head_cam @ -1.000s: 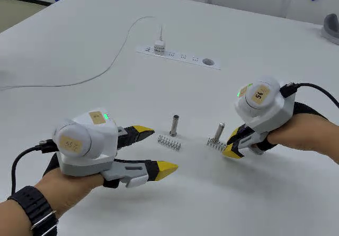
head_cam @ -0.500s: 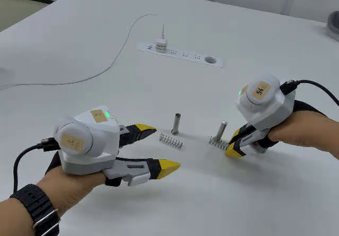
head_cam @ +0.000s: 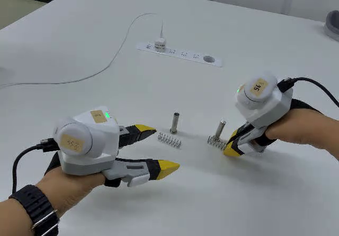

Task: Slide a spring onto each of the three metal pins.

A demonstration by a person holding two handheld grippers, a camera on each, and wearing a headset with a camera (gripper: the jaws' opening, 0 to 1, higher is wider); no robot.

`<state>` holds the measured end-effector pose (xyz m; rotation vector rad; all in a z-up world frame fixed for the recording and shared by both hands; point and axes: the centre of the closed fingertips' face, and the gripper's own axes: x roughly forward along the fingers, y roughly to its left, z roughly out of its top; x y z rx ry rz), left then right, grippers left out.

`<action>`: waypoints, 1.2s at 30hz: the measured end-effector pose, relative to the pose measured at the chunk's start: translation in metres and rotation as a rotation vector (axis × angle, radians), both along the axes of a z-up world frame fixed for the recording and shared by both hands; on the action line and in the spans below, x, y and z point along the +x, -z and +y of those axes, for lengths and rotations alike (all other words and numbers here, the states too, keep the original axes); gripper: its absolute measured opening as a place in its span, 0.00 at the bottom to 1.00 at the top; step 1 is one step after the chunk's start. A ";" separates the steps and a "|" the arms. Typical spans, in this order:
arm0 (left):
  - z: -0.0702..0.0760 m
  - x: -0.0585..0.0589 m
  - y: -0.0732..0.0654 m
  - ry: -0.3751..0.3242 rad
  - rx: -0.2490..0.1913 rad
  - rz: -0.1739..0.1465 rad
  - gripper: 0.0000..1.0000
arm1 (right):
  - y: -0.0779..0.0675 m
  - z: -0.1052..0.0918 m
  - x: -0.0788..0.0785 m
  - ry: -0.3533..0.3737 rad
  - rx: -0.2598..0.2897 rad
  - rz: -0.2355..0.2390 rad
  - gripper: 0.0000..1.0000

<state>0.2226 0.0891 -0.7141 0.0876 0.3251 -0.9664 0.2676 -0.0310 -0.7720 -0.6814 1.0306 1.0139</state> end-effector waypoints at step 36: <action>-0.021 -0.011 0.005 0.090 0.022 -0.006 0.46 | -0.041 0.042 -0.046 -0.242 0.036 -0.033 0.11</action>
